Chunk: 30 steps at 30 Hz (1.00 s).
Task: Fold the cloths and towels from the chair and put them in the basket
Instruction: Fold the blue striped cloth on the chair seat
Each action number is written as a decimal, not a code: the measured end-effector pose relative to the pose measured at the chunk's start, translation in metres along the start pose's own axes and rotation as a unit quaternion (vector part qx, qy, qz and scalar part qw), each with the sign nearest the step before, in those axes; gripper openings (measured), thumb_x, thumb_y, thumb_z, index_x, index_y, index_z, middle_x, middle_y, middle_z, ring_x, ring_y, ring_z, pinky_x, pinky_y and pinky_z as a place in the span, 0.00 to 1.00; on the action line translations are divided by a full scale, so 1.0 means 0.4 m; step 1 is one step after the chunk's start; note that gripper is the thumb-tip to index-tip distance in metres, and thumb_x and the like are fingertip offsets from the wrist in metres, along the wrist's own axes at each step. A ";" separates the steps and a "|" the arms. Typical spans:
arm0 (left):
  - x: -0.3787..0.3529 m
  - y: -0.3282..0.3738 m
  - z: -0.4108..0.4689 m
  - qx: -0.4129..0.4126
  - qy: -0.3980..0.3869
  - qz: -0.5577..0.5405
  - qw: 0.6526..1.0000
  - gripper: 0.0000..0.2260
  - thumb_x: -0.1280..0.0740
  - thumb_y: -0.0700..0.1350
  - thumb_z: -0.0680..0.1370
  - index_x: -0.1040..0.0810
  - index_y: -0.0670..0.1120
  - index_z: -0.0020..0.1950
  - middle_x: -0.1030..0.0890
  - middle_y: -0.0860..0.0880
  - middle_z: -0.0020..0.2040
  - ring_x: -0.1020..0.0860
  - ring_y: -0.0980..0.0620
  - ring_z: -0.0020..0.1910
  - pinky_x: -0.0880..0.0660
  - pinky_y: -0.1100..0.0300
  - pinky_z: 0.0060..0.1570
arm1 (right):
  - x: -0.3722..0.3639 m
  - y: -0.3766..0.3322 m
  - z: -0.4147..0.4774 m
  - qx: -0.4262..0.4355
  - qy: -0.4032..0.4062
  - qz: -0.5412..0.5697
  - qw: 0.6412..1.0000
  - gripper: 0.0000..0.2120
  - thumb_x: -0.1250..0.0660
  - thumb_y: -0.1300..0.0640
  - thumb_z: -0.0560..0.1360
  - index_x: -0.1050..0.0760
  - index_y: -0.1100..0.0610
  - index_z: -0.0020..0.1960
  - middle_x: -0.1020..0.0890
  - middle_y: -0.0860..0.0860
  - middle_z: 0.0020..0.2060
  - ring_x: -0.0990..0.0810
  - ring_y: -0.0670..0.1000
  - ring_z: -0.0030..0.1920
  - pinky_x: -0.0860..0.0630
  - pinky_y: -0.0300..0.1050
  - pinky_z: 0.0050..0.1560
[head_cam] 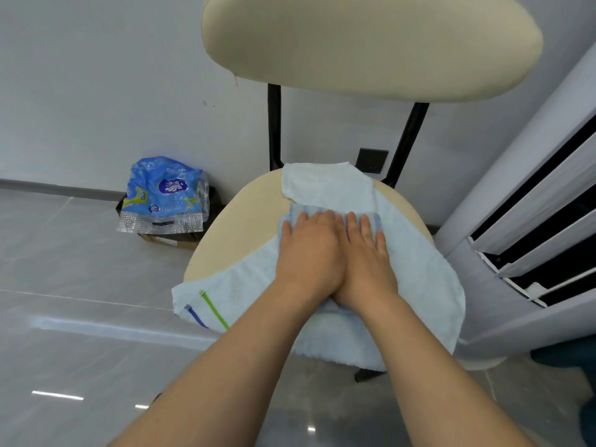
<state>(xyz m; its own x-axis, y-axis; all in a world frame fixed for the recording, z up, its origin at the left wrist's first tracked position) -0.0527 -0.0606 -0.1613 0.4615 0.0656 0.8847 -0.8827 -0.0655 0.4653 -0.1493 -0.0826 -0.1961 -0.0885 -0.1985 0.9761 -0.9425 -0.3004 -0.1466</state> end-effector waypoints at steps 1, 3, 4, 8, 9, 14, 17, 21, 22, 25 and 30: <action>-0.008 0.006 -0.006 0.000 -0.013 0.045 0.999 0.19 0.48 0.46 0.82 0.32 0.49 0.72 0.26 0.51 0.68 0.35 0.45 0.73 0.48 0.41 0.75 | 0.002 0.001 -0.003 0.004 -0.008 -0.004 1.000 0.48 0.41 0.36 0.77 0.68 0.55 0.80 0.63 0.55 0.80 0.67 0.56 0.79 0.63 0.59 0.78; -0.008 0.015 -0.011 0.003 -0.021 0.104 0.994 0.22 0.50 0.48 0.82 0.39 0.49 0.77 0.33 0.51 0.75 0.45 0.45 0.79 0.58 0.39 0.76 | 0.004 0.001 -0.010 0.009 -0.014 -0.007 1.000 0.50 0.40 0.34 0.76 0.69 0.55 0.80 0.64 0.54 0.80 0.68 0.56 0.79 0.63 0.58 0.78; -0.006 0.013 -0.008 0.001 -0.014 0.114 0.993 0.23 0.51 0.48 0.83 0.40 0.49 0.78 0.35 0.51 0.76 0.47 0.46 0.79 0.60 0.38 0.76 | 0.002 0.001 -0.011 0.009 -0.012 -0.003 1.000 0.49 0.41 0.34 0.76 0.68 0.55 0.80 0.64 0.54 0.80 0.68 0.55 0.79 0.64 0.58 0.78; -0.028 -0.041 0.012 0.036 -0.027 0.075 0.996 0.21 0.50 0.49 0.83 0.39 0.48 0.77 0.38 0.51 0.78 0.47 0.45 0.79 0.55 0.35 0.75 | -0.009 0.012 0.008 -0.006 0.000 0.062 0.998 0.34 0.52 0.42 0.83 0.63 0.54 0.81 0.61 0.52 0.81 0.65 0.52 0.80 0.64 0.54 0.79; -0.039 -0.060 0.013 0.051 -0.042 0.054 0.996 0.22 0.51 0.50 0.84 0.41 0.49 0.78 0.41 0.52 0.79 0.48 0.45 0.79 0.54 0.36 0.75 | -0.007 0.018 0.015 -0.011 -0.004 0.088 0.996 0.31 0.55 0.43 0.84 0.61 0.53 0.82 0.60 0.51 0.81 0.64 0.51 0.80 0.64 0.52 0.79; -0.076 -0.112 -0.009 0.044 -0.034 0.038 0.998 0.23 0.57 0.55 0.85 0.50 0.54 0.81 0.50 0.57 0.81 0.52 0.46 0.80 0.54 0.40 0.76 | -0.002 0.072 0.026 -0.055 -0.020 0.123 0.991 0.29 0.60 0.42 0.84 0.60 0.51 0.82 0.60 0.46 0.81 0.63 0.47 0.80 0.58 0.49 0.79; -0.086 -0.124 -0.015 0.045 -0.032 0.031 0.998 0.24 0.58 0.56 0.84 0.51 0.55 0.81 0.51 0.59 0.81 0.51 0.46 0.80 0.54 0.41 0.77 | -0.027 0.084 0.014 -0.068 -0.008 0.102 0.992 0.30 0.63 0.40 0.83 0.64 0.49 0.81 0.63 0.43 0.80 0.65 0.46 0.79 0.60 0.52 0.79; -0.092 -0.128 -0.018 0.046 -0.030 0.030 0.998 0.24 0.58 0.57 0.84 0.51 0.55 0.81 0.51 0.59 0.81 0.50 0.46 0.80 0.54 0.41 0.77 | -0.027 0.081 0.012 -0.064 -0.009 0.110 0.992 0.30 0.63 0.40 0.83 0.64 0.49 0.81 0.63 0.43 0.80 0.66 0.46 0.79 0.62 0.54 0.79; -0.092 -0.128 -0.017 0.045 -0.030 0.029 0.998 0.24 0.58 0.57 0.84 0.51 0.55 0.81 0.50 0.59 0.81 0.50 0.46 0.80 0.54 0.41 0.77 | -0.023 0.079 0.009 -0.062 -0.006 0.112 0.992 0.30 0.63 0.40 0.83 0.64 0.49 0.81 0.63 0.43 0.80 0.65 0.46 0.79 0.62 0.54 0.79; -0.091 -0.123 -0.020 0.051 -0.020 0.029 0.998 0.24 0.58 0.56 0.84 0.49 0.54 0.81 0.49 0.57 0.81 0.48 0.45 0.80 0.52 0.41 0.76 | 0.009 0.075 -0.015 -0.099 0.085 0.136 0.982 0.30 0.55 0.41 0.84 0.52 0.53 0.82 0.51 0.50 0.81 0.51 0.51 0.80 0.51 0.52 0.78; -0.096 -0.124 -0.018 0.063 -0.010 0.027 0.998 0.24 0.57 0.55 0.84 0.50 0.55 0.81 0.50 0.57 0.81 0.49 0.47 0.80 0.53 0.43 0.77 | 0.029 0.100 -0.039 -0.247 0.075 0.225 0.940 0.30 0.41 0.34 0.77 0.29 0.57 0.67 0.23 0.55 0.58 0.24 0.58 0.58 0.28 0.51 0.55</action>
<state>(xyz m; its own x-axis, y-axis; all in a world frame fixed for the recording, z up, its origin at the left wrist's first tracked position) -0.0270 -0.0527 -0.2185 0.4168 0.0394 0.9082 -0.8886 -0.1930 0.4161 -0.1931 -0.0825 -0.1882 -0.5232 -0.0569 0.8503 -0.8303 0.2589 -0.4936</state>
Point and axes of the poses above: each hand's wrist, its own z-axis towards the middle knuckle, its own x-axis out of the back of the hand, y = z × x, the point moved 1 cm from there along z, towards the middle knuckle
